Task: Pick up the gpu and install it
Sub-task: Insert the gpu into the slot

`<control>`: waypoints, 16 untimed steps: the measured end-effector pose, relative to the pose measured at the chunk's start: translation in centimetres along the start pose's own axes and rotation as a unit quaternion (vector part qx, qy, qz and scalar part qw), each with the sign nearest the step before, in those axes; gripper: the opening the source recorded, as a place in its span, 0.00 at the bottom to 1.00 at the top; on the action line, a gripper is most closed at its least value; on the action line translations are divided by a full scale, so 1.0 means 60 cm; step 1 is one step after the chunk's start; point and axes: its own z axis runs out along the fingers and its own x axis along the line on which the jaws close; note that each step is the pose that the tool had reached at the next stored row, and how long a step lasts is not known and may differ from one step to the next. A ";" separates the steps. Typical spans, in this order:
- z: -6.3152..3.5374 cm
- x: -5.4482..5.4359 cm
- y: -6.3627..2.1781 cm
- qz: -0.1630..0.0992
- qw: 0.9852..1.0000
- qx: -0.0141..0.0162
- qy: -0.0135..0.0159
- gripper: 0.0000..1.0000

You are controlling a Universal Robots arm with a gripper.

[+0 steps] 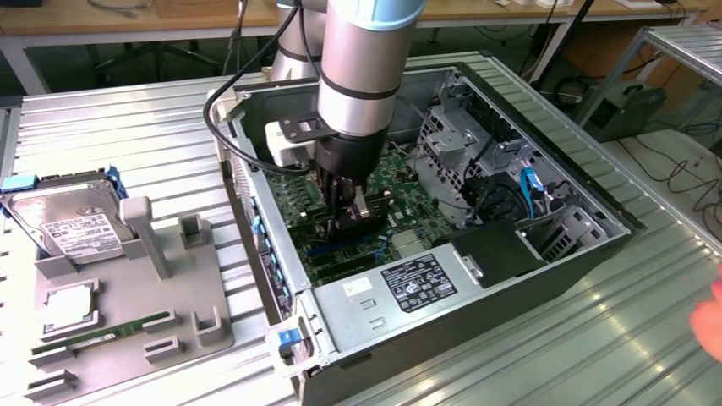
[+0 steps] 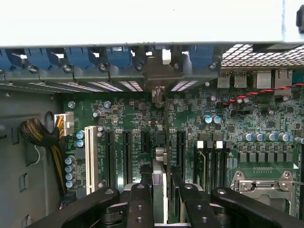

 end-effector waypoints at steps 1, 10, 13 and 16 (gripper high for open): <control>0.000 0.000 0.000 0.000 1.000 0.000 0.000 0.27; 0.001 0.000 0.000 0.000 1.000 0.000 0.000 0.34; 0.001 0.000 0.000 0.000 1.000 0.000 0.000 0.40; -0.007 0.000 0.000 0.000 1.000 0.000 0.000 0.40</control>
